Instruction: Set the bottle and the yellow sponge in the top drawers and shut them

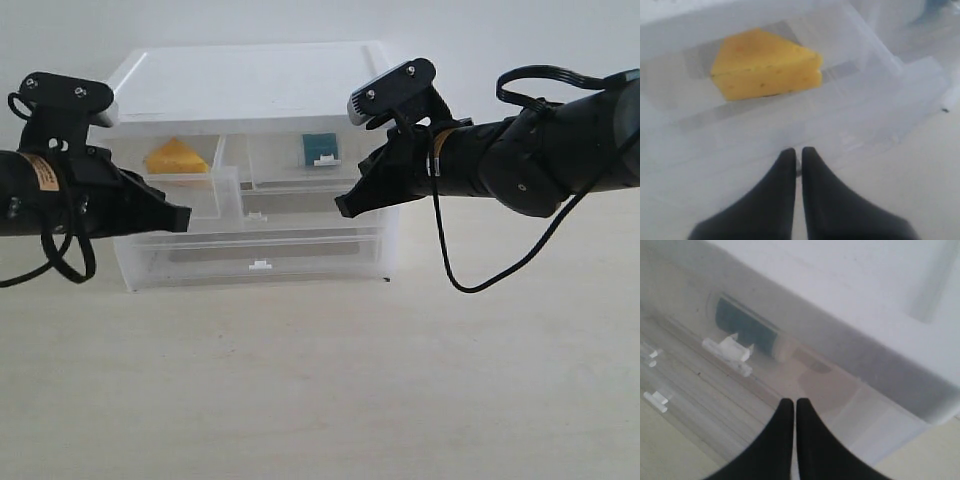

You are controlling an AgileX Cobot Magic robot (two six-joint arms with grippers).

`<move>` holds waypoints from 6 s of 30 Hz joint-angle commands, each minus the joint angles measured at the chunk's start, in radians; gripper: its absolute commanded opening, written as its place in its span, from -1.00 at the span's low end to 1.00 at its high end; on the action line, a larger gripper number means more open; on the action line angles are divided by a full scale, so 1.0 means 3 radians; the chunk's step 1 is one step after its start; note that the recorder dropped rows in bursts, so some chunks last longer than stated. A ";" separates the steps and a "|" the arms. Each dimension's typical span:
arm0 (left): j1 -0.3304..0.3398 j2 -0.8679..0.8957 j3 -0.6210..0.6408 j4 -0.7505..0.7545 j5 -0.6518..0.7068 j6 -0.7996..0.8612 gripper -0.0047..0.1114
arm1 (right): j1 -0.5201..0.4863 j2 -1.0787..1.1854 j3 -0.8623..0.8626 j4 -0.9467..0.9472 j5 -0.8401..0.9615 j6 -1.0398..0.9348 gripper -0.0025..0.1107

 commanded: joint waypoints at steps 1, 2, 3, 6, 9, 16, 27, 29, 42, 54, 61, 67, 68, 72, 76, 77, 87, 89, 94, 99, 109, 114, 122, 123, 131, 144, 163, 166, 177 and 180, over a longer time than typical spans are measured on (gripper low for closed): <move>0.0150 0.0183 -0.0153 -0.0025 -0.0245 -0.0041 -0.85 | -0.0041 0.0008 -0.0032 0.0028 -0.0039 0.0000 -0.96; 0.0150 0.0240 -0.0219 -0.0025 -0.0313 -0.0041 -0.85 | -0.0041 0.0008 -0.0032 0.0028 -0.0048 0.0000 -0.96; 0.0150 0.0271 -0.0254 -0.0025 -0.0350 -0.0041 -0.85 | -0.0041 0.0008 -0.0032 0.0028 -0.0056 0.0000 -0.96; 0.0150 0.0367 -0.0393 -0.0025 -0.0428 -0.0041 -0.85 | -0.0041 0.0008 -0.0032 0.0028 -0.0069 0.0000 -0.96; 0.0150 0.0477 -0.0546 -0.0025 -0.0438 -0.0041 -0.85 | -0.0041 0.0008 -0.0032 0.0028 -0.0069 0.0000 -0.96; 0.0150 0.0623 -0.0727 -0.0025 -0.0412 -0.0041 -0.85 | -0.0041 0.0008 -0.0032 0.0028 -0.0068 0.0007 -0.96; 0.0101 0.0178 -0.0598 -0.0039 -0.0084 -0.0057 -0.85 | -0.0041 0.0008 -0.0032 0.0028 -0.0068 -0.0003 -0.96; 0.0004 -0.0108 -0.0348 -0.0039 -0.0251 -0.0083 -0.85 | -0.0041 0.0008 -0.0032 0.0028 -0.0078 -0.0003 -0.96; -0.0235 -0.2045 0.1410 -0.0339 -0.1161 0.0346 -0.85 | -0.0035 -0.0144 0.0030 0.0028 -0.0087 0.0090 -0.96; -0.0186 -0.2817 0.1938 -0.0513 -0.1506 0.0462 -0.85 | -0.0035 -0.0994 0.0620 0.0028 -0.0271 0.0221 -0.96; -0.0186 -0.3125 0.1988 -0.0513 -0.1279 0.0455 -0.85 | -0.0035 -0.1845 0.1158 0.0028 -0.0472 0.0258 -0.96; -0.0186 -0.3915 0.2206 -0.0513 -0.1118 0.0277 -0.85 | -0.0035 -0.3384 0.1931 0.0028 -0.0623 0.0384 -0.96; -0.0186 -0.4037 0.2235 -0.0513 -0.1118 0.0255 -0.85 | -0.0035 -0.3589 0.2037 0.0028 -0.0623 0.0419 -0.96; -0.0186 -0.4722 0.2320 -0.0513 -0.1075 0.0127 -0.85 | -0.0035 -0.4654 0.2641 0.0028 -0.0595 0.0558 -0.96; -0.0186 -0.5130 0.2320 -0.0513 -0.0778 0.0095 -0.85 | -0.0035 -0.5548 0.3114 0.0034 -0.0596 0.0603 -0.96; -0.0186 -0.5130 0.2320 -0.0466 -0.0740 0.0109 -0.85 | -0.0035 -0.5684 0.3171 0.0034 -0.0580 0.0626 -0.96; -0.0186 -0.5130 0.2320 -0.0457 -0.0246 0.0109 -0.85 | -0.0035 -0.6177 0.3443 0.0034 -0.0173 0.0775 -0.96; -0.0186 -0.5130 0.2320 -0.0457 -0.0246 0.0109 -0.85 | -0.0035 -0.6177 0.3443 0.0034 -0.0156 0.0775 -0.96; -0.0186 -0.5130 0.2320 -0.0457 -0.0261 0.0109 -0.85 | -0.0035 -0.6177 0.3443 0.0034 -0.0147 0.0775 -0.96; -0.0186 -0.5130 0.2320 -0.0457 -0.0261 0.0109 -0.85 | -0.0035 -0.6177 0.3443 0.0034 -0.0147 0.0775 -0.96; -0.0174 -0.5130 0.2348 -0.0457 -0.0269 0.0109 -0.85 | -0.0035 -0.6177 0.3443 0.0034 -0.0148 0.0775 -0.96; 0.0134 -0.5130 0.2460 -0.0457 -0.0245 0.0105 -0.85 | -0.0035 -0.6177 0.3443 0.0034 -0.0148 0.0774 -0.96; 0.0975 -0.5130 0.2503 -0.0457 0.0309 -0.0065 -0.85 | -0.0035 -0.6177 0.3443 0.0034 -0.0146 0.0782 -0.96; 0.1056 -0.5130 0.2503 -0.0457 0.0381 -0.0065 -0.85 | -0.0035 -0.6177 0.3443 0.0034 -0.0146 0.0782 -0.96; 0.1388 -0.5130 0.2850 -0.0417 0.0348 0.0020 -0.85 | -0.0035 -0.6177 0.3443 0.0034 -0.0146 0.0782 -0.96; 0.1388 -0.5130 0.2888 -0.0328 0.1039 0.0298 -0.85 | -0.0035 -0.6177 0.3443 0.0034 -0.0139 0.0783 -0.96; 0.1388 -0.5130 0.2888 -0.0328 0.1010 0.0309 -0.85 | -0.0035 -0.6177 0.3443 0.0034 -0.0139 0.0783 -0.96; 0.1388 -0.5130 0.2888 -0.0328 0.1010 0.0309 -0.85 | -0.0035 -0.6177 0.3443 0.0034 -0.0139 0.0783 -0.96; 0.1388 -0.5130 0.2888 -0.0328 0.1010 0.0309 -0.85 | -0.0035 -0.6177 0.3443 0.0034 -0.0139 0.0783 -0.96; 0.1388 -0.5130 0.2888 -0.0328 0.1010 0.0309 -0.85 | -0.0035 -0.6177 0.3443 0.0034 -0.0139 0.0783 -0.96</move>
